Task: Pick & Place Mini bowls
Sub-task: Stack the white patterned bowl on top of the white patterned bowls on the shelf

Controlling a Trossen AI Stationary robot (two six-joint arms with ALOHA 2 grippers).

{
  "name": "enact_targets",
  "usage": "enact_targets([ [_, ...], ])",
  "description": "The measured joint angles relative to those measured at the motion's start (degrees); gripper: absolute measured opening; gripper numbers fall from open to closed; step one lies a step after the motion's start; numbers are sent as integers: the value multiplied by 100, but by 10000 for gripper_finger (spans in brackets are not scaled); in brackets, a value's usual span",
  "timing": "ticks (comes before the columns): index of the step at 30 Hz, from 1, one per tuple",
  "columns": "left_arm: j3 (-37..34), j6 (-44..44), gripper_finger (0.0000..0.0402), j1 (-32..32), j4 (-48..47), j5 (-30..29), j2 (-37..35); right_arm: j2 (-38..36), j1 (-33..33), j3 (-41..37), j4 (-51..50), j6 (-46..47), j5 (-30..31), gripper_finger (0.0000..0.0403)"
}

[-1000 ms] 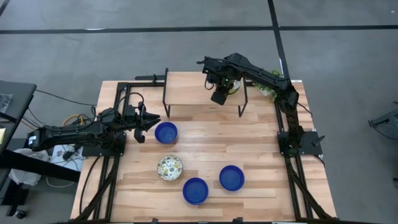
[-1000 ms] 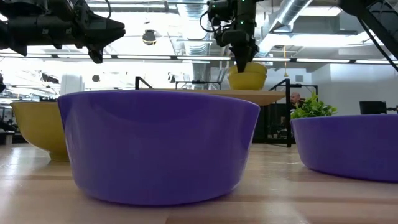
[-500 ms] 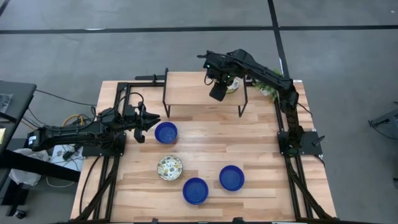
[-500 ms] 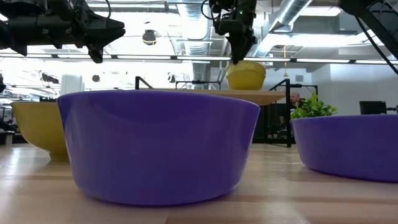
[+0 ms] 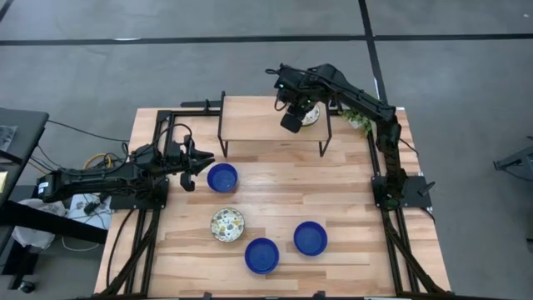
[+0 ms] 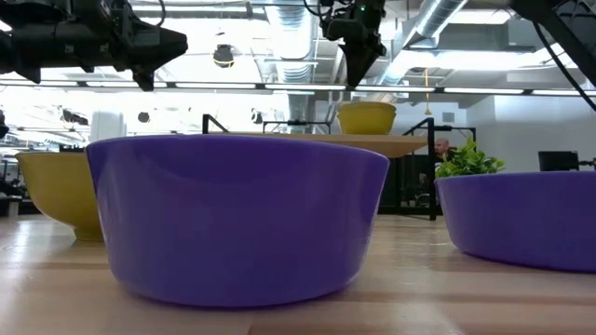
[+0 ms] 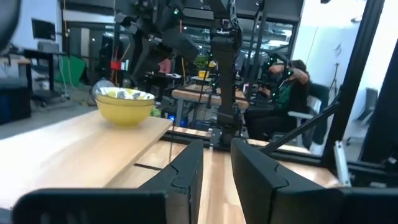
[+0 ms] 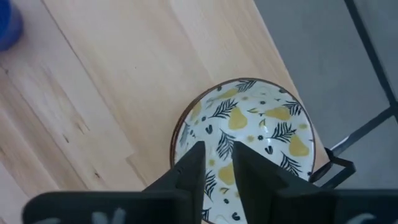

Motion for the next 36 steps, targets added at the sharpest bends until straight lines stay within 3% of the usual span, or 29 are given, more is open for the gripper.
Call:
enact_targets([
  [11,2,138,82,0,39,0,0,2,90,0,0,-94,-116,5],
  [21,1,137,82,0,44,2,-1,-82,819,-7,33,-576,-354,1],
  [28,2,136,82,0,57,2,-2,-656,1060,-7,160,-649,-389,1],
  [36,0,136,82,-2,85,4,0,-1625,769,-4,256,-619,-533,0],
])
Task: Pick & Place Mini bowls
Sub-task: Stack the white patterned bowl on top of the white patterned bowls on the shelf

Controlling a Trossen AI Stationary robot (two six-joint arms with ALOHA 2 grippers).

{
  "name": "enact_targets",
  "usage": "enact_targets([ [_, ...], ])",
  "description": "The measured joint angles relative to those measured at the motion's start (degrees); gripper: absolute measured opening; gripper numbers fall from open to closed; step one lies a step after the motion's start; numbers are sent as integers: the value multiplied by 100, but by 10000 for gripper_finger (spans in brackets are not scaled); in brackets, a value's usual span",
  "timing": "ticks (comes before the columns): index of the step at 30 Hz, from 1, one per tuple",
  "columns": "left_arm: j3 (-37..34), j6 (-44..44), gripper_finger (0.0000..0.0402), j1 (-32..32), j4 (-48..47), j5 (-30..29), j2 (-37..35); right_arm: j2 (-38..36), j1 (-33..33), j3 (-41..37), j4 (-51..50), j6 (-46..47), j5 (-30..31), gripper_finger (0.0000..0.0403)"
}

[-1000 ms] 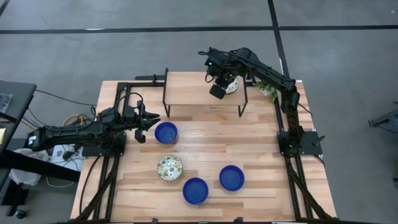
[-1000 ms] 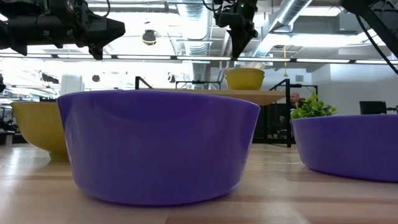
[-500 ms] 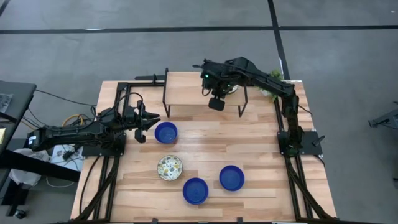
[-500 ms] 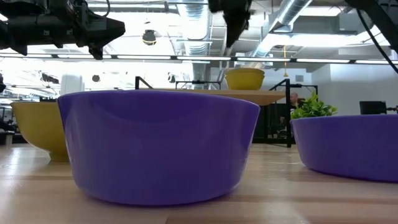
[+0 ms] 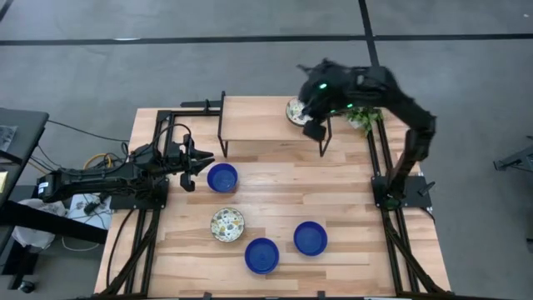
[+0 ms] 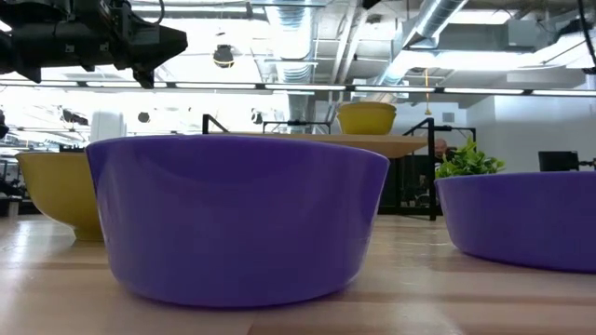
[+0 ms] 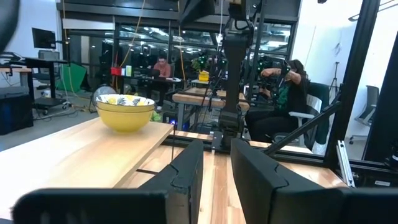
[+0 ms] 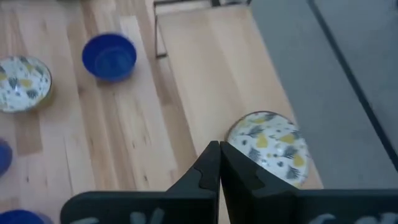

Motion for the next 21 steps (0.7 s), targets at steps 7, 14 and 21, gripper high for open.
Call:
enact_targets([
  [7,0,0,82,0,33,0,-2,-357,-306,-60,92,-238,-985,0],
  [14,0,-53,82,0,39,0,0,-845,-410,-1714,876,-377,-1282,0],
  [21,0,-61,82,0,39,0,0,-2036,-477,-4380,2985,-43,-1917,0],
])
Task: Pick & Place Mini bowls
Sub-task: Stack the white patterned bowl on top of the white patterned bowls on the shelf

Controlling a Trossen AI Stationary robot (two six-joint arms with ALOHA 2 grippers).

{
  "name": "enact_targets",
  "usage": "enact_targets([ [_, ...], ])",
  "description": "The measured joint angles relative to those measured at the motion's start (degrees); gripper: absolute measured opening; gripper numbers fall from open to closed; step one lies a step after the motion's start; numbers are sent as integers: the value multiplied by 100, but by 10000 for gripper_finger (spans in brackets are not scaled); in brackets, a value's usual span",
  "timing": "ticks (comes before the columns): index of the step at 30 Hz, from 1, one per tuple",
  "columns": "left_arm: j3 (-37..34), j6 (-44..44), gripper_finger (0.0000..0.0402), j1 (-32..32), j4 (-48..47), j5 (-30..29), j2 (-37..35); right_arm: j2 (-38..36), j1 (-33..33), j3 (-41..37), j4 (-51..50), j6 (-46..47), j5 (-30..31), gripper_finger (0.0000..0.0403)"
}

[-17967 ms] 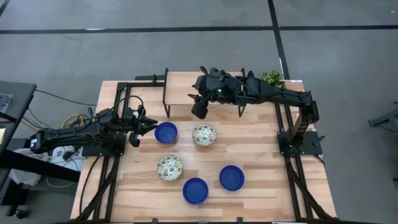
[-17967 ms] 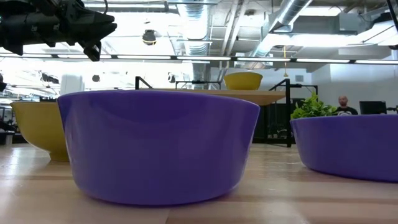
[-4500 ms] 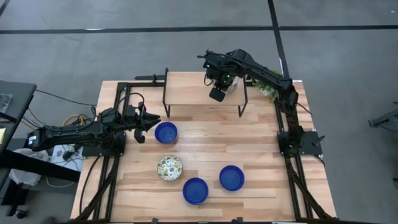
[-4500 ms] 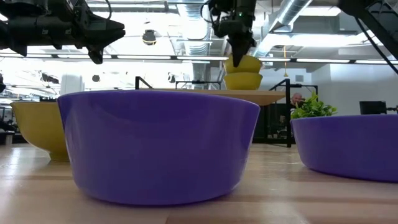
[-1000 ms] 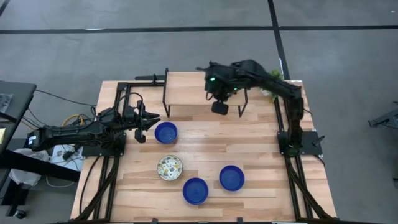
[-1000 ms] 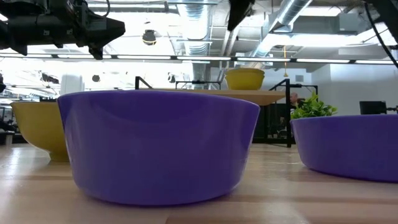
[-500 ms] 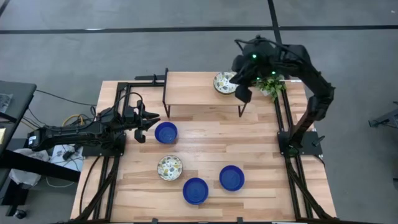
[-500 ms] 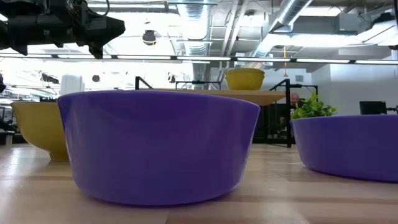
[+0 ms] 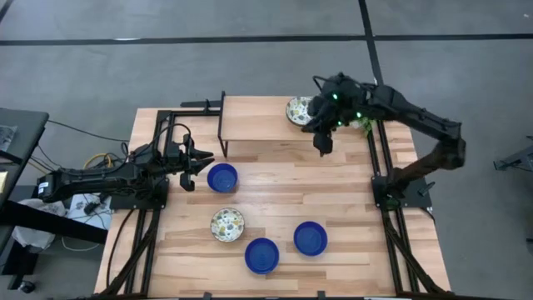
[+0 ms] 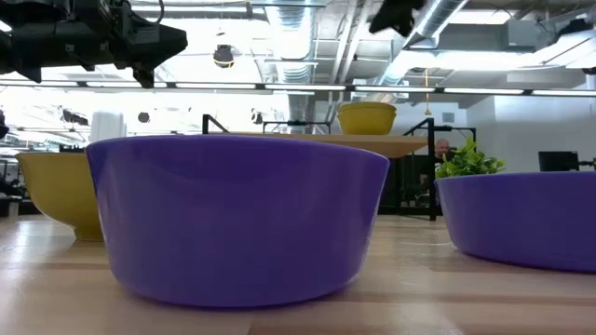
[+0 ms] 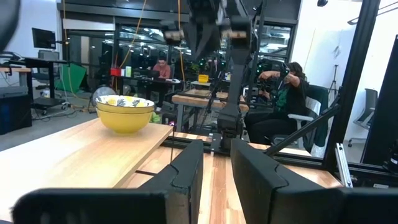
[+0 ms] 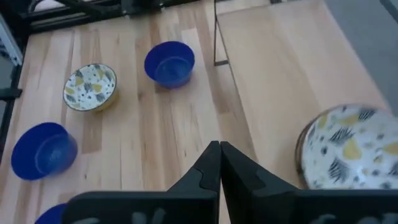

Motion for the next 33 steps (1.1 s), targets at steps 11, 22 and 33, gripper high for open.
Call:
enact_targets([
  [11,2,0,82,2,0,0,0,-2316,-417,-2930,2064,562,-867,0],
  [22,1,-2,82,0,2,0,0,-4576,-614,-4525,3065,1721,-613,0],
  [33,0,-131,82,1,4,0,0,-6379,16,-6112,3844,2470,403,0],
])
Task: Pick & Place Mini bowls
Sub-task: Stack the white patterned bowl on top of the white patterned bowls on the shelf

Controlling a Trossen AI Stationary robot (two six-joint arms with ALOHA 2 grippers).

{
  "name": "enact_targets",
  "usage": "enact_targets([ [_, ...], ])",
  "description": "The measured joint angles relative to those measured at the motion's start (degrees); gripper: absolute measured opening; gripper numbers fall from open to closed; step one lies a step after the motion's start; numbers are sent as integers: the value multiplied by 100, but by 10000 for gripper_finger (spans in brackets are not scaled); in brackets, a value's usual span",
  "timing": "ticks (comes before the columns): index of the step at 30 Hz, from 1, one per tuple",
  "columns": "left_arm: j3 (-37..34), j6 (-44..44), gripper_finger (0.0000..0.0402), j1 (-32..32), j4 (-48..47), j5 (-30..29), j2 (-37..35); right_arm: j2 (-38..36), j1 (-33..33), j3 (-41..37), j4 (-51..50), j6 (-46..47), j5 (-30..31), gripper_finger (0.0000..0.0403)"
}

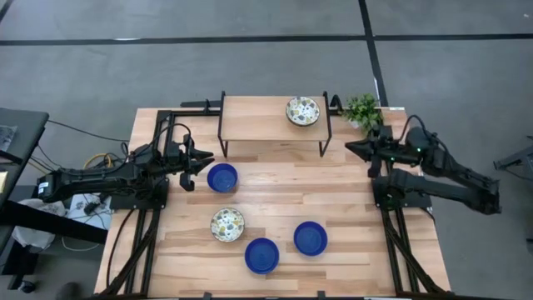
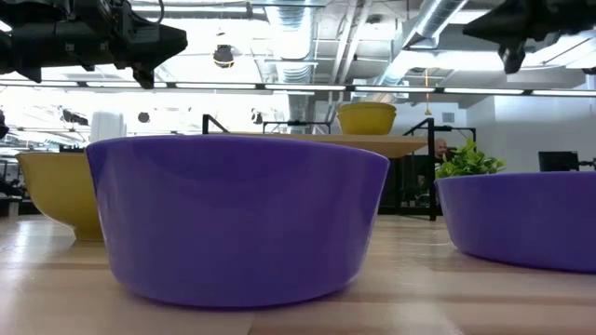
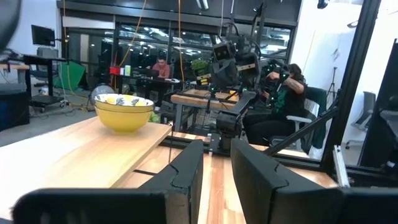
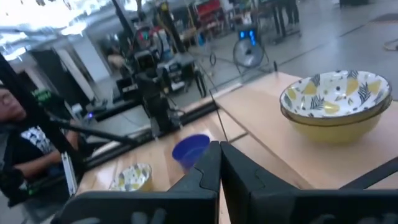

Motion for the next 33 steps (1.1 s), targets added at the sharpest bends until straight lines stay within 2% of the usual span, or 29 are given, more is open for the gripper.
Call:
enact_targets([
  [5,0,-65,82,0,2,0,0,-565,272,-472,-33,200,430,0],
  [14,2,-65,82,0,0,0,0,-1244,548,-1262,221,308,835,0],
  [33,0,-21,82,0,-2,2,0,-1463,563,-1610,118,344,812,0],
])
